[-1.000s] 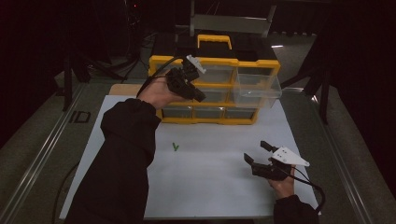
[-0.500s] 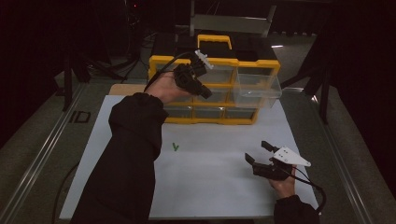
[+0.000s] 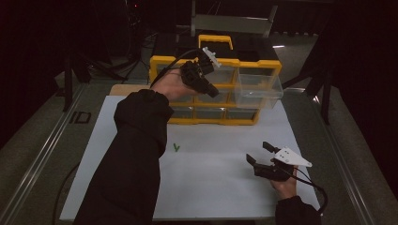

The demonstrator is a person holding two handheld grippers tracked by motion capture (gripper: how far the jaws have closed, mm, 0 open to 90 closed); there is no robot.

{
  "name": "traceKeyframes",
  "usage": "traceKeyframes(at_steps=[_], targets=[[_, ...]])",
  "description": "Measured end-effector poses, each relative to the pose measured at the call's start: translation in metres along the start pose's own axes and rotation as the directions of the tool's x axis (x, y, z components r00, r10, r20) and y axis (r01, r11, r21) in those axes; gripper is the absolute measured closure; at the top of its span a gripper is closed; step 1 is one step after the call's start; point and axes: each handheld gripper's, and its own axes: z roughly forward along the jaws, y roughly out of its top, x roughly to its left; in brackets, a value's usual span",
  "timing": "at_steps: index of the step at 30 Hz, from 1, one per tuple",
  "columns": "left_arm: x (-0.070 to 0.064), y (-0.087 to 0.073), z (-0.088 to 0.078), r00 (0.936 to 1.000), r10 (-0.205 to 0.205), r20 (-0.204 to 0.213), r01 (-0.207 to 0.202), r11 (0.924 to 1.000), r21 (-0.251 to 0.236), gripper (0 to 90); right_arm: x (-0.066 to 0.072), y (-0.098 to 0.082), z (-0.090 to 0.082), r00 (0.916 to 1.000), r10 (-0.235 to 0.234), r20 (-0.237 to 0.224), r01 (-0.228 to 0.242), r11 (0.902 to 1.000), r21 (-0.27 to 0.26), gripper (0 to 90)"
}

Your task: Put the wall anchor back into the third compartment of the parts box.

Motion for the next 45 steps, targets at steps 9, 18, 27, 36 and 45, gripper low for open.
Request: traceKeyframes(at_steps=[9,18,27,36,45], targets=[[-0.002,0.011,-0.005,0.9997,0.017,0.018,-0.017,0.9995,-0.026,85.0,0.0,0.0,-0.001,1.0,0.005,-0.002,-0.005,1.0,-0.002,16.1],[-0.002,0.022,-0.01,0.9995,0.025,0.018,-0.024,0.9993,-0.03,85.0,-0.001,0.001,0.0,0.9999,0.007,-0.008,-0.007,1.0,-0.007,16.1],[-0.004,0.033,-0.013,0.999,0.036,0.024,-0.036,0.9987,-0.037,85.0,-0.001,0.001,0.0,0.9999,0.009,-0.011,-0.009,0.9999,-0.007,16.1],[-0.007,0.045,-0.012,0.9984,0.052,0.022,-0.052,0.9984,-0.02,85.0,-0.001,0.001,0.0,0.9999,0.008,-0.014,-0.008,0.9999,-0.009,16.1],[-0.007,0.053,-0.017,0.9983,0.055,0.016,-0.055,0.9981,-0.029,85.0,-0.001,0.002,0.0,0.9998,0.009,-0.02,-0.009,0.9999,-0.01,16.1]])
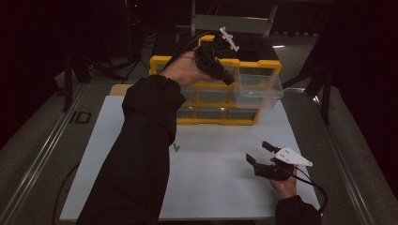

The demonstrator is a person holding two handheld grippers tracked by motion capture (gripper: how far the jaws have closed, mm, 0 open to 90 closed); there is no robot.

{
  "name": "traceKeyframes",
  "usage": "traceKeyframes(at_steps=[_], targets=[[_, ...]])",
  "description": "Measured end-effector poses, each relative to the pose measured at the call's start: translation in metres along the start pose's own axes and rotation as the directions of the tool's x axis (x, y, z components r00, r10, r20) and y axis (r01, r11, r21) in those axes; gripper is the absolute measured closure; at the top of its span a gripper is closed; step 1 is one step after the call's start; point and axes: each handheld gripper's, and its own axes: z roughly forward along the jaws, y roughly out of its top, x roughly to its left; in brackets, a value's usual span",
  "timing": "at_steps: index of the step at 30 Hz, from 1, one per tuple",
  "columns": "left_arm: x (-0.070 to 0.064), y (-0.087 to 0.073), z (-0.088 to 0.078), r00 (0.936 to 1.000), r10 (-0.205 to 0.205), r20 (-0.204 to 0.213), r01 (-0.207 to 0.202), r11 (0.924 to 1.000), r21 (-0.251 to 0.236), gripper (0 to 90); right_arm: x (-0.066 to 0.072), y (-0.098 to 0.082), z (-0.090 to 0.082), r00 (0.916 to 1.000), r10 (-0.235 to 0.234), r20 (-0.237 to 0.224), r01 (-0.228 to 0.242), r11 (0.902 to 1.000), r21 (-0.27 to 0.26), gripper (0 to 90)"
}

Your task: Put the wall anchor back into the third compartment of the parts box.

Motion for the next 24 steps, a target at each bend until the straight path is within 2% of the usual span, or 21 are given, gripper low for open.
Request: traceKeyframes(at_steps=[5,13,16,24], targets=[[-0.002,0.006,0.004,0.9999,0.01,0.004,-0.01,0.9999,0.013,85.0,0.0,0.0,0.0,1.0,-0.001,-0.002,0.001,1.0,0.002,16.1],[-0.004,0.012,0.004,0.9999,0.014,-0.006,-0.014,0.9999,0.002,85.0,0.0,0.0,0.0,1.0,-0.003,0.001,0.003,1.0,0.004,16.0],[-0.007,0.018,0.004,0.9997,0.018,-0.016,-0.018,0.9995,-0.027,85.0,0.0,0.0,0.0,1.0,-0.003,0.0,0.003,1.0,0.004,16.0],[-0.012,0.027,0.014,0.9995,0.022,-0.021,-0.023,0.9992,-0.032,84.9,0.0,0.0,0.001,1.0,-0.009,-0.003,0.009,1.0,0.003,16.0]])
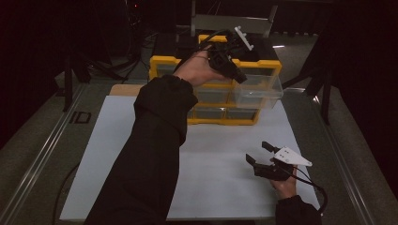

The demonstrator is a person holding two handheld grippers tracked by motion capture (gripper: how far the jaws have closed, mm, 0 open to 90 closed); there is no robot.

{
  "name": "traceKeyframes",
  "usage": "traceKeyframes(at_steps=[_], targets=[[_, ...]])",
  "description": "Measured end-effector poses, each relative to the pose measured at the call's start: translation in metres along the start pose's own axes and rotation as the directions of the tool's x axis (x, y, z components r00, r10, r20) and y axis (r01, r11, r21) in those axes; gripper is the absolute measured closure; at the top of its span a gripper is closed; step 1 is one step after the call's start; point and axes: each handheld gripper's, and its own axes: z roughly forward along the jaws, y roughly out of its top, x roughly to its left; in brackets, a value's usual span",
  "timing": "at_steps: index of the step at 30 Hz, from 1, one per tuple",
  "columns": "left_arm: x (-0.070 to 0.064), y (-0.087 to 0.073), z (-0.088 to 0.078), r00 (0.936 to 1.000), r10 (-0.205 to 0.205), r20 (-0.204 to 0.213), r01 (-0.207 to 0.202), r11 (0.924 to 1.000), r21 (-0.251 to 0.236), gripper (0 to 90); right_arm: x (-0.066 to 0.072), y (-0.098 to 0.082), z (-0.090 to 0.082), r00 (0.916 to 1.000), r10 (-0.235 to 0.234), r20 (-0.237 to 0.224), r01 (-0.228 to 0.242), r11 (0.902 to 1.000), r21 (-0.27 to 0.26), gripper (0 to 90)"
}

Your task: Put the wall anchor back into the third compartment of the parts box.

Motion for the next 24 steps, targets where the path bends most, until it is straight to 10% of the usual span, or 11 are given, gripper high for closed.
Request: traceKeyframes(at_steps=[11,16,24], targets=[[0.0,0.008,0.01,0.9996,-0.025,-0.016,0.024,0.999,-0.037,81.8,0.001,0.001,0.001,0.9999,-0.009,-0.006,0.009,1.0,0.003,16.0],[0.005,0.004,0.006,0.989,-0.125,-0.079,0.115,0.987,-0.112,30.0,0.002,0.001,0.002,0.9999,-0.014,-0.007,0.014,0.9999,0.002,15.9],[0.003,-0.008,0.004,0.9844,-0.128,-0.122,0.119,0.9902,-0.072,11.8,0.002,0.001,0.003,0.9999,-0.013,-0.007,0.013,0.9999,0.004,15.9]])
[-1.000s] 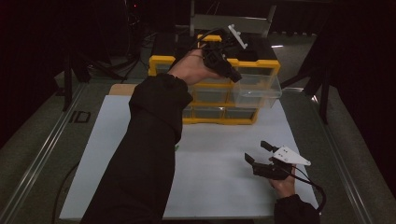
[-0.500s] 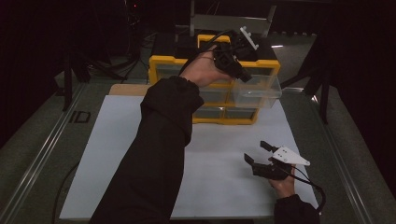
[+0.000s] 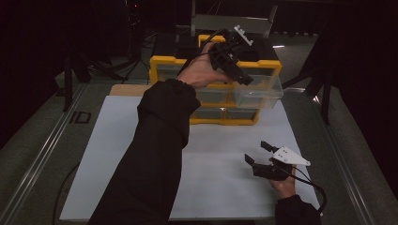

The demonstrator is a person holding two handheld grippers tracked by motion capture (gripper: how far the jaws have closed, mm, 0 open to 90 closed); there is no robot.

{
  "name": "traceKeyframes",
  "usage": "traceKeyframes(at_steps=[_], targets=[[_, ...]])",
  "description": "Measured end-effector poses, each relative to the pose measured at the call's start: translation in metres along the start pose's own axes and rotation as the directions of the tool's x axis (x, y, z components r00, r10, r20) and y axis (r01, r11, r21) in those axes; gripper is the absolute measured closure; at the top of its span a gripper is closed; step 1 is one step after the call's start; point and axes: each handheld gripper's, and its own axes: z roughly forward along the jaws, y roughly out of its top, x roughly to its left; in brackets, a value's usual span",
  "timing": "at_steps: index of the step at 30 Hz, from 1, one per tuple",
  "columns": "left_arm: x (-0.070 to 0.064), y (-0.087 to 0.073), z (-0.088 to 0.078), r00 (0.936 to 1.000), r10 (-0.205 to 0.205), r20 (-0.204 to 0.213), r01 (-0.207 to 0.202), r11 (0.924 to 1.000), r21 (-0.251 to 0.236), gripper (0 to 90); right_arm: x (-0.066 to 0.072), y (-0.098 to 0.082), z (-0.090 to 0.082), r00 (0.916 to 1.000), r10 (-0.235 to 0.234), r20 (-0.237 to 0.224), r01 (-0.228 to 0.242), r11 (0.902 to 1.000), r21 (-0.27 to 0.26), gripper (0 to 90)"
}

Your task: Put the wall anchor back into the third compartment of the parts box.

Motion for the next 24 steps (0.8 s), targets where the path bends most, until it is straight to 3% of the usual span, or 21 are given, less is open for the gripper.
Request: traceKeyframes(at_steps=[15,19,24], targets=[[-0.007,-0.02,-0.002,0.9997,0.017,-0.018,-0.016,0.9986,0.05,10.7,0.002,0.0,0.0,1.0,-0.002,-0.002,0.002,1.0,0.001,15.5],[-0.012,-0.027,-0.002,0.9987,0.036,-0.035,-0.034,0.9975,0.062,11.0,0.002,0.0,0.0,1.0,-0.002,-0.002,0.002,1.0,-0.001,15.4],[-0.011,-0.038,-0.005,0.9981,0.028,-0.055,-0.024,0.9965,0.081,12.0,0.002,0.001,0.001,1.0,-0.001,-0.006,0.001,1.0,-0.005,15.2]])
